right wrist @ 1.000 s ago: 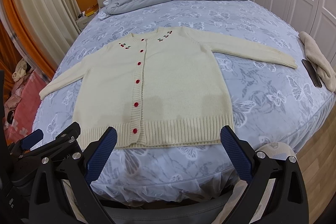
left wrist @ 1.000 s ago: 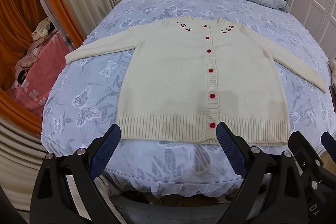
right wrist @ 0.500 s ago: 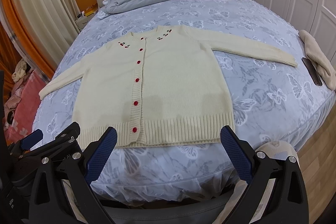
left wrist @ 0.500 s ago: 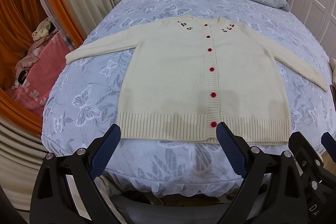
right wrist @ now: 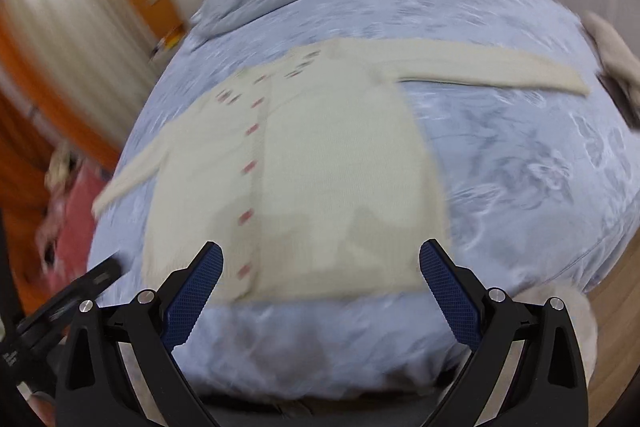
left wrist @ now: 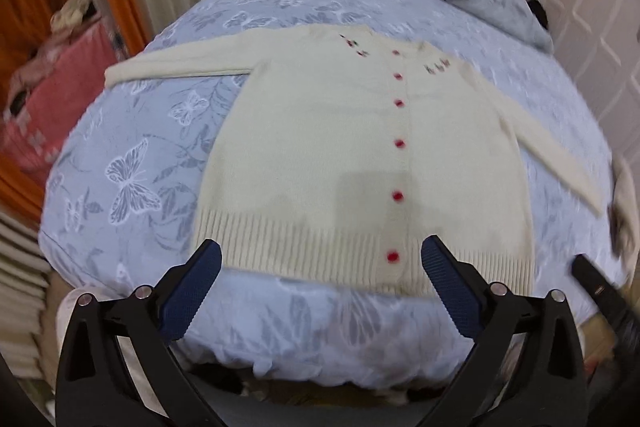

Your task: Fold small clothes

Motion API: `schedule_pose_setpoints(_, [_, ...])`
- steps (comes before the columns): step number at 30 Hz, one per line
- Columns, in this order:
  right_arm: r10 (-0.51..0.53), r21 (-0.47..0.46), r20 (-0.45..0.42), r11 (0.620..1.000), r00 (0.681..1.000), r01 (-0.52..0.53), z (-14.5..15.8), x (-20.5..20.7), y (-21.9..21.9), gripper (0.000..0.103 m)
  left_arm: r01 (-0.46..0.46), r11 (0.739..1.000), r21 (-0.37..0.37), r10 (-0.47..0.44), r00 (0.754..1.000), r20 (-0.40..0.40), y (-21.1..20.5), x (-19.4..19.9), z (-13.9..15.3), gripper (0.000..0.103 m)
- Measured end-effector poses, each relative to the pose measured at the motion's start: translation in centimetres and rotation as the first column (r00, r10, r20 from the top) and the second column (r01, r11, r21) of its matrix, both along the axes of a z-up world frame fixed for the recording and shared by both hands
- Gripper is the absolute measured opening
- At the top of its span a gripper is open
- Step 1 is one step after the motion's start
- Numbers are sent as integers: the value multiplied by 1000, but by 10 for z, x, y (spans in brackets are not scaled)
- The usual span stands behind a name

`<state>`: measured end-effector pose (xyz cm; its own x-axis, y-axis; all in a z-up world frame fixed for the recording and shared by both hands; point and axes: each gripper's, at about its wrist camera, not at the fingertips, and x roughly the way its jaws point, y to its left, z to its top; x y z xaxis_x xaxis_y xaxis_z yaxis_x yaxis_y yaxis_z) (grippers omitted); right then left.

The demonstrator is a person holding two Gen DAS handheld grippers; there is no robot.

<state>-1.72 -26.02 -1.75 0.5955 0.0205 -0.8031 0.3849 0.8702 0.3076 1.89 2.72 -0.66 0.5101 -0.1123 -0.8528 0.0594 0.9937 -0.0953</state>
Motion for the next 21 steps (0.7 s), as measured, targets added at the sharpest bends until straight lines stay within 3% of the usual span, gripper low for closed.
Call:
schedule_pose_setpoints(4, [-173, 22, 2, 985, 985, 173, -21, 14, -109, 97, -77, 995, -60, 76, 997, -10, 24, 32, -15, 98])
schedule_pose_setpoints(8, [-329, 41, 9, 944, 944, 328, -45, 38, -223, 92, -106, 993, -54, 105, 994, -12, 27, 56, -34, 98])
schedule_pose_setpoints(11, [-456, 124, -21, 882, 890, 455, -72, 54, -301, 89, -115, 993, -39, 114, 993, -18, 23, 70, -46, 98])
schedule_pose_setpoints(15, [-612, 215, -95, 757, 785, 617, -111, 63, -369, 86, -114, 993, -42, 112, 993, -43, 17, 87, -62, 98])
schedule_pose_setpoints(17, [-639, 216, -98, 735, 763, 643, -122, 69, -382, 75, -107, 993, -47, 104, 993, -50, 14, 94, -69, 98])
schedule_pose_setpoints(20, [-632, 228, -91, 739, 769, 634, -129, 85, -383, 12, -92, 995, -49, 89, 995, -53, 11, 103, -77, 98])
schedule_pose_setpoints(21, [-620, 268, -77, 741, 781, 615, -129, 94, -381, 9, -86, 995, -48, 84, 995, -53, 9, 106, -78, 98])
